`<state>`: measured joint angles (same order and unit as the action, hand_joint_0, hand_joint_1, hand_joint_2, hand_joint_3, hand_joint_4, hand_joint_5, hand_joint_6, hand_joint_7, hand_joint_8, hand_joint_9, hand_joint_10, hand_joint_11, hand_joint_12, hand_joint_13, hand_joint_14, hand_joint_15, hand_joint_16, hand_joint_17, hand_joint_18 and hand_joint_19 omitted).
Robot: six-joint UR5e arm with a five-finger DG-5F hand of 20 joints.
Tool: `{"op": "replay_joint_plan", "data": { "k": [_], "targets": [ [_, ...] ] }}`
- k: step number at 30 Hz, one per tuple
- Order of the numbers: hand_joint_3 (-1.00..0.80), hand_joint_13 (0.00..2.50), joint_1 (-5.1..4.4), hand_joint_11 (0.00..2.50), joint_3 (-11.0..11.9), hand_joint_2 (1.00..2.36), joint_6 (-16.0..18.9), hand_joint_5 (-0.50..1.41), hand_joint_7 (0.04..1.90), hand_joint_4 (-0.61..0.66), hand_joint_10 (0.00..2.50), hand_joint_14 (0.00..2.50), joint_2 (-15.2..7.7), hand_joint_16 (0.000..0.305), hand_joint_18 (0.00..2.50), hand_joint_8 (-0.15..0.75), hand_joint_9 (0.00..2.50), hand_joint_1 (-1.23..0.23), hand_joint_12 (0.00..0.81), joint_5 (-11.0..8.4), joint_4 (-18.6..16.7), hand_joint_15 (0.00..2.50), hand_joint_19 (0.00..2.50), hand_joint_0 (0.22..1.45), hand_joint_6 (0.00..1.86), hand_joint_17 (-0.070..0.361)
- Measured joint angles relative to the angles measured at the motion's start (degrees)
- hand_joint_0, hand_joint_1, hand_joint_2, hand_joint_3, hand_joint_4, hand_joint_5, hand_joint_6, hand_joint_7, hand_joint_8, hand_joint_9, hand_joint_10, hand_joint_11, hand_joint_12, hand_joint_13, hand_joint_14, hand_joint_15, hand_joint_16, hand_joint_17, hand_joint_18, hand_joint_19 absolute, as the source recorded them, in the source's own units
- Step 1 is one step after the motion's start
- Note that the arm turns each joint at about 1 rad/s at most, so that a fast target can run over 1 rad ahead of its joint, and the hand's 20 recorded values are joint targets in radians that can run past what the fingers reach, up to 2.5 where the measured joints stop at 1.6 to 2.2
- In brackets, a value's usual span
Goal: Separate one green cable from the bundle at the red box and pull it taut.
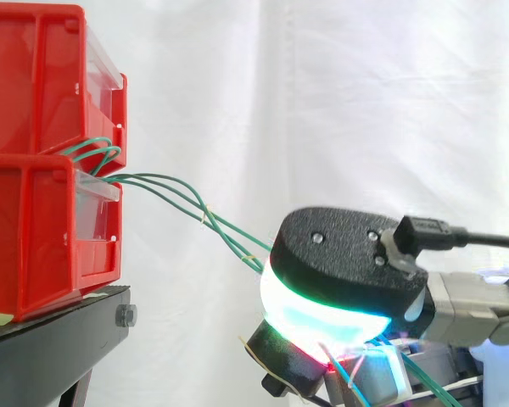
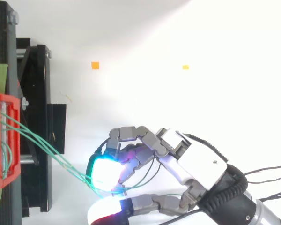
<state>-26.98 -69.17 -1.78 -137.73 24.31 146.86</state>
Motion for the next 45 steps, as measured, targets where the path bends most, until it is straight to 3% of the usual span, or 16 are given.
{"op": "replay_joint_plan", "data": {
  "k": [8, 13, 18, 25, 28, 30, 32, 35, 40, 45],
  "targets": [
    [-0.50, 0.97, 0.00, 1.21, 0.00, 1.00, 0.11, -0.10, 1.36, 0.26, 0.02, 0.02, 0.00, 0.082, 0.86, 0.415, 1.26, -0.72, 0.467, 0.03, 0.04, 0.73, 0.66, 0.34, 0.92, 0.184],
    [-0.50, 0.99, 0.00, 1.23, -0.01, 1.00, 0.12, -0.09, 1.40, 0.25, 0.02, 0.02, 0.00, 0.068, 0.80, 0.350, 1.32, -0.79, 0.410, -0.01, 0.09, 0.77, 0.73, 0.47, 0.92, 0.153],
    [-0.50, 1.13, 0.00, 1.31, 0.00, 1.00, 0.21, -0.05, 1.43, 0.21, 0.02, 0.02, 0.00, 0.061, 0.87, 0.318, 1.56, -0.88, 0.381, -0.31, 0.18, 0.82, 0.76, 0.54, 0.92, 0.136],
    [-0.50, 1.20, -0.03, 1.32, 0.00, 1.00, 1.74, -0.04, 1.41, 0.14, 0.03, 0.02, 0.00, 0.057, 0.93, 0.296, 1.66, -0.82, 0.374, -2.82, 1.47, 0.83, 0.78, 0.63, 0.92, 0.128],
    [-0.37, 1.22, -0.14, 1.32, 0.00, 1.01, 2.66, -0.04, 1.41, 0.13, 0.03, 0.02, 0.00, 0.057, 0.94, 0.288, 1.67, -0.85, 0.374, -3.71, 2.17, 0.85, 0.77, 0.65, 0.92, 0.128],
    [-0.24, 1.19, -0.21, 1.33, 0.00, 1.02, 3.39, -0.04, 1.40, 0.16, 0.03, 0.02, 0.00, 0.058, 0.92, 0.294, 1.61, -0.97, 0.371, -4.03, 2.65, 0.86, 0.77, 0.66, 0.92, 0.132],
    [-0.25, 1.14, -0.24, 1.33, 0.00, 1.02, 3.92, -0.05, 1.43, 0.17, 0.03, 0.03, 0.00, 0.060, 0.88, 0.295, 1.54, -1.02, 0.370, -4.16, 2.99, 0.85, 0.76, 0.66, 0.92, 0.135],
    [-0.50, 1.10, -0.31, 1.33, 0.00, 1.00, 4.70, -0.06, 1.44, 0.18, 0.03, 0.02, 0.00, 0.061, 0.85, 0.303, 1.48, -1.10, 0.371, -4.25, 3.66, 0.86, 0.76, 0.63, 0.92, 0.136],
    [-0.50, 1.05, -0.39, 1.28, 0.00, 1.00, 5.68, -0.07, 1.43, 0.19, 0.02, 0.02, 0.00, 0.062, 0.81, 0.312, 1.39, -1.11, 0.383, -4.27, 4.70, 0.83, 0.75, 0.57, 0.92, 0.139],
    [-0.50, 1.09, -0.42, 1.25, -0.01, 1.00, 6.68, -0.06, 1.42, 0.18, 0.02, 0.02, 0.00, 0.073, 0.90, 0.363, 1.43, -0.93, 0.428, -4.21, 5.78, 0.81, 0.70, 0.41, 0.91, 0.165]
  ]
}}
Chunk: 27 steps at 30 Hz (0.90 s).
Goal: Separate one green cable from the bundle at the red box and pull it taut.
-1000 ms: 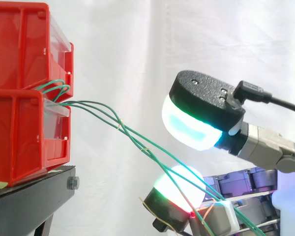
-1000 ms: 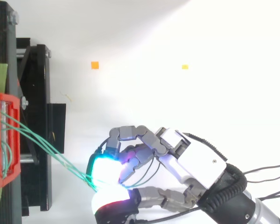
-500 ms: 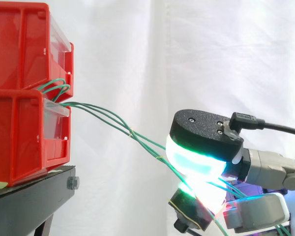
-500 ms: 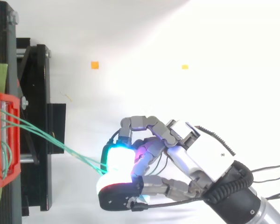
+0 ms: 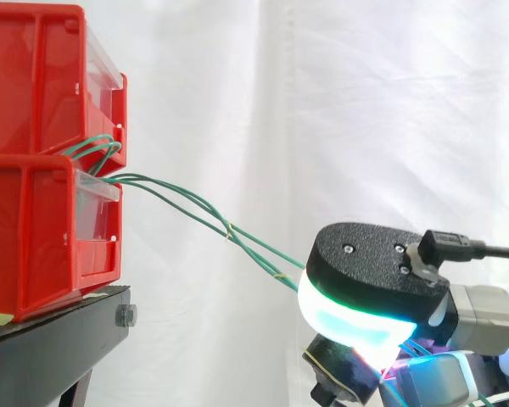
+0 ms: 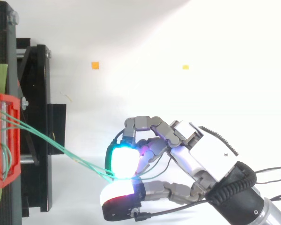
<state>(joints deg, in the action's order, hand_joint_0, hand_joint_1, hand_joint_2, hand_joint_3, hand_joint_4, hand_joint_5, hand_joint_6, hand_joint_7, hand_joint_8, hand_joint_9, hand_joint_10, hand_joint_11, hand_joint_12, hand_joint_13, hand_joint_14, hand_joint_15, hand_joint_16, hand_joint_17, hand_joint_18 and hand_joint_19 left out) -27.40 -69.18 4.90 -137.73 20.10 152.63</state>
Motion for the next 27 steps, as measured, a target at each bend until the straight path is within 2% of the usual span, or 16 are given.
{"op": "replay_joint_plan", "data": {
  "k": [1, 3, 5, 12, 18, 23, 27],
  "targets": [
    [-0.50, 1.10, 0.00, 1.24, -0.02, 1.00, 0.23, -0.06, 1.42, 0.18, 0.02, 0.02, 0.00, 0.075, 0.91, 0.367, 1.44, -0.90, 0.436, 0.01, 0.21, 0.81, 0.69, 0.40, 0.91, 0.168],
    [-0.50, 1.13, -0.01, 1.22, -0.02, 1.00, 0.63, -0.05, 1.43, 0.18, 0.02, 0.02, 0.00, 0.079, 0.96, 0.382, 1.49, -0.73, 0.455, 0.04, 0.56, 0.80, 0.69, 0.37, 0.90, 0.177],
    [-0.50, 1.15, -0.04, 1.20, -0.01, 1.00, 0.95, -0.05, 1.43, 0.17, 0.02, 0.02, 0.00, 0.080, 0.98, 0.378, 1.51, -0.69, 0.463, 0.05, 0.88, 0.81, 0.69, 0.37, 0.90, 0.179],
    [-0.50, 1.16, -0.10, 1.26, -0.01, 1.00, 3.31, -0.05, 1.43, 0.18, 0.02, 0.02, 0.00, 0.079, 1.00, 0.381, 1.54, -0.72, 0.457, 0.35, 2.58, 0.81, 0.69, 0.39, 0.90, 0.177],
    [-0.50, 1.15, -0.10, 1.27, -0.02, 1.00, 6.18, -0.05, 1.45, 0.18, 0.02, 0.02, 0.03, 0.078, 0.99, 0.374, 1.54, -0.74, 0.450, 1.70, 5.61, 0.81, 0.70, 0.41, 0.90, 0.174],
    [-0.50, 1.14, -0.11, 1.26, -0.03, 1.00, 10.71, -0.05, 1.44, 0.18, 0.02, 0.02, 0.33, 0.076, 0.96, 0.365, 1.53, -0.76, 0.446, 4.22, 9.49, 0.81, 0.71, 0.42, 0.90, 0.171],
    [-0.50, 1.13, -0.14, 1.26, -0.11, 1.00, 14.01, -0.05, 1.43, 0.17, 0.02, 0.02, 2.30, 0.075, 0.95, 0.362, 1.51, -0.78, 0.441, 5.57, 14.35, 0.82, 0.71, 0.42, 0.90, 0.169]
  ]
}}
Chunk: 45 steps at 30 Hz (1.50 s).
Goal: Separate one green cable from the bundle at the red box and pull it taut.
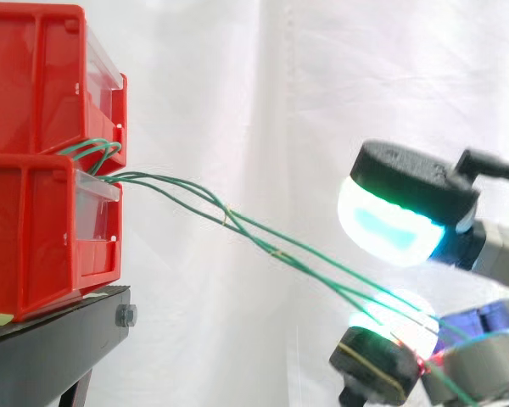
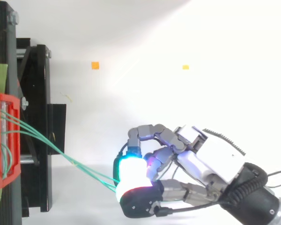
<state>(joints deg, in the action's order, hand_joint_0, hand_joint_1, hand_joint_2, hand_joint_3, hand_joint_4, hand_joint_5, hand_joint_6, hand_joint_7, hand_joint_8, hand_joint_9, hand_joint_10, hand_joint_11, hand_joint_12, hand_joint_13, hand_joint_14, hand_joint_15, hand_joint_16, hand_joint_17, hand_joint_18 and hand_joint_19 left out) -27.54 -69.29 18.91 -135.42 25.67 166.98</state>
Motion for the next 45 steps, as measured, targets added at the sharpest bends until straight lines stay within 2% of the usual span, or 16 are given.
{"op": "replay_joint_plan", "data": {
  "k": [4, 9, 15, 18, 24, 29, 31, 36, 41, 45],
  "targets": [
    [-0.50, 1.13, 0.21, 1.25, -0.11, 1.00, 0.89, -0.05, 1.43, 0.17, 0.02, 0.02, 0.73, 0.075, 0.95, 0.363, 1.50, -0.78, 0.442, 0.49, 3.96, 0.81, 0.71, 0.42, 0.90, 0.169],
    [-0.50, 1.11, 0.41, 1.23, -0.13, 1.00, -0.65, -0.05, 1.42, 0.18, 0.02, 0.02, 0.88, 0.075, 0.92, 0.357, 1.48, -0.78, 0.433, 0.69, 6.09, 0.81, 0.71, 0.42, 0.91, 0.169],
    [-0.50, 1.08, 0.56, 1.21, -0.15, 1.00, -3.31, -0.06, 1.41, 0.18, 0.02, 0.02, 0.93, 0.075, 0.89, 0.357, 1.45, -0.78, 0.428, 1.49, 7.00, 0.80, 0.71, 0.43, 0.91, 0.168],
    [-0.50, 1.07, 0.82, 1.22, -0.14, 1.00, -4.85, -0.06, 1.41, 0.19, 0.02, 0.02, 0.94, 0.073, 0.87, 0.341, 1.44, -0.81, 0.420, 2.48, 7.21, 0.81, 0.72, 0.45, 0.91, 0.163],
    [-0.50, 1.03, 1.58, 1.25, -0.15, 1.00, -7.24, -0.07, 1.40, 0.21, 0.02, 0.02, 1.05, 0.064, 0.80, 0.314, 1.40, -0.93, 0.381, 4.60, 7.47, 0.82, 0.74, 0.55, 0.92, 0.145],
    [-0.50, 1.04, 1.91, 1.27, -0.15, 1.00, -9.52, -0.06, 1.40, 0.20, 0.02, 0.02, 1.78, 0.060, 0.80, 0.301, 1.44, -0.90, 0.369, 5.40, 7.53, 0.83, 0.76, 0.60, 0.92, 0.136],
    [-0.50, 1.04, 2.02, 1.26, -0.14, 1.00, -10.91, -0.06, 1.38, 0.17, 0.02, 0.02, 2.21, 0.060, 0.81, 0.293, 1.44, -0.92, 0.369, 5.49, 7.48, 0.83, 0.75, 0.67, 0.92, 0.135],
    [-0.45, 0.88, 2.30, 1.28, -0.15, 1.00, -12.59, -0.12, 1.32, 0.27, 0.02, 0.02, 2.76, 0.062, 0.71, 0.322, 1.14, -1.10, 0.372, 5.83, 7.41, 0.80, 0.73, 0.75, 0.94, 0.139],
    [-0.50, 0.79, 2.47, 1.25, -0.15, 1.00, -12.91, -0.16, 1.24, 0.29, 0.02, 0.02, 2.86, 0.063, 0.65, 0.340, 1.01, -1.15, 0.371, 6.23, 7.40, 0.79, 0.72, 0.70, 0.94, 0.141],
    [-0.50, 0.81, 2.53, 1.26, -0.15, 1.00, -12.93, -0.15, 1.24, 0.29, 0.02, 0.02, 2.87, 0.068, 0.68, 0.360, 1.04, -1.09, 0.390, 6.31, 7.40, 0.79, 0.71, 0.50, 0.94, 0.152]
  ]
}}
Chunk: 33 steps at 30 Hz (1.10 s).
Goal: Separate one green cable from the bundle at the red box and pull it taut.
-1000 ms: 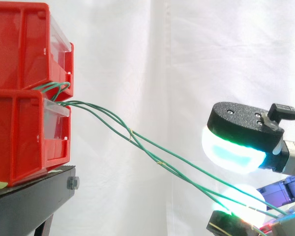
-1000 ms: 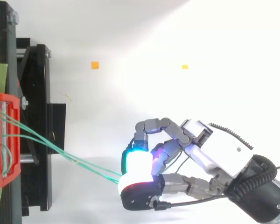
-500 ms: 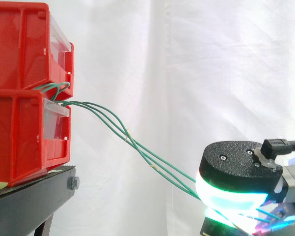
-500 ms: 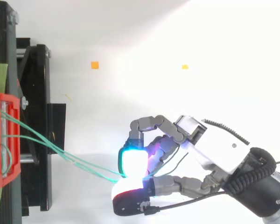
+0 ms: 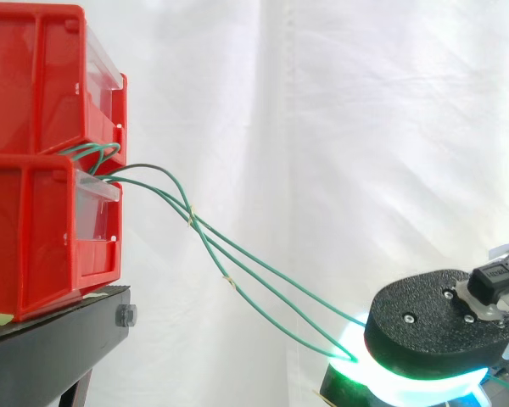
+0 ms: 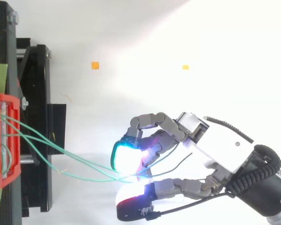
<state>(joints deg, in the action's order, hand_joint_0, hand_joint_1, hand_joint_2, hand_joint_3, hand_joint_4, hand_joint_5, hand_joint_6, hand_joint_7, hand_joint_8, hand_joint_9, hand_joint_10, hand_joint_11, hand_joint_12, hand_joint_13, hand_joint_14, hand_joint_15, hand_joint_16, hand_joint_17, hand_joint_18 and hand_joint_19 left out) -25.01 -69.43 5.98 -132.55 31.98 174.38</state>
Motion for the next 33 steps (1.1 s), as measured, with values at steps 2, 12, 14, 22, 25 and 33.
{"op": "replay_joint_plan", "data": {
  "k": [2, 12, 14, 22, 25, 33],
  "targets": [
    [-0.50, 0.83, 0.07, 1.25, 0.00, 1.00, 0.03, -0.15, 1.25, 0.29, 0.02, 0.02, 0.01, 0.072, 0.71, 0.382, 1.06, -1.04, 0.412, 0.05, 0.00, 0.78, 0.69, 0.44, 0.94, 0.162],
    [-0.50, 0.90, 0.29, 1.22, 0.00, 1.00, 0.24, -0.12, 1.30, 0.30, 0.02, 0.02, 0.01, 0.076, 0.76, 0.396, 1.15, -0.81, 0.443, 0.29, 0.00, 0.77, 0.70, 0.40, 0.93, 0.171],
    [-0.50, 0.91, 0.29, 1.25, 0.00, 1.00, 0.25, -0.11, 1.33, 0.28, 0.02, 0.02, 0.01, 0.070, 0.75, 0.375, 1.21, -0.83, 0.420, 0.32, 0.00, 0.78, 0.73, 0.45, 0.92, 0.158],
    [-0.50, 1.13, 0.38, 1.37, 0.00, 1.00, 0.17, -0.06, 1.38, 0.19, 0.02, 0.02, 0.37, 0.058, 0.88, 0.314, 1.54, -0.98, 0.380, 0.29, 0.19, 0.85, 0.76, 0.57, 0.92, 0.131],
    [-0.50, 1.21, 0.39, 1.44, 0.02, 1.00, 0.15, -0.04, 1.39, 0.11, 0.02, 0.03, 0.57, 0.055, 0.93, 0.296, 1.66, -0.96, 0.372, 0.28, 0.24, 0.88, 0.78, 0.64, 0.92, 0.123],
    [-0.50, 1.07, 0.63, 1.54, 0.03, 1.00, 0.65, -0.08, 1.41, 0.07, 0.01, 0.03, 0.62, 0.054, 0.82, 0.284, 1.44, -1.12, 0.356, 0.27, 0.35, 0.90, 0.80, 0.87, 0.93, 0.122]
  ]
}}
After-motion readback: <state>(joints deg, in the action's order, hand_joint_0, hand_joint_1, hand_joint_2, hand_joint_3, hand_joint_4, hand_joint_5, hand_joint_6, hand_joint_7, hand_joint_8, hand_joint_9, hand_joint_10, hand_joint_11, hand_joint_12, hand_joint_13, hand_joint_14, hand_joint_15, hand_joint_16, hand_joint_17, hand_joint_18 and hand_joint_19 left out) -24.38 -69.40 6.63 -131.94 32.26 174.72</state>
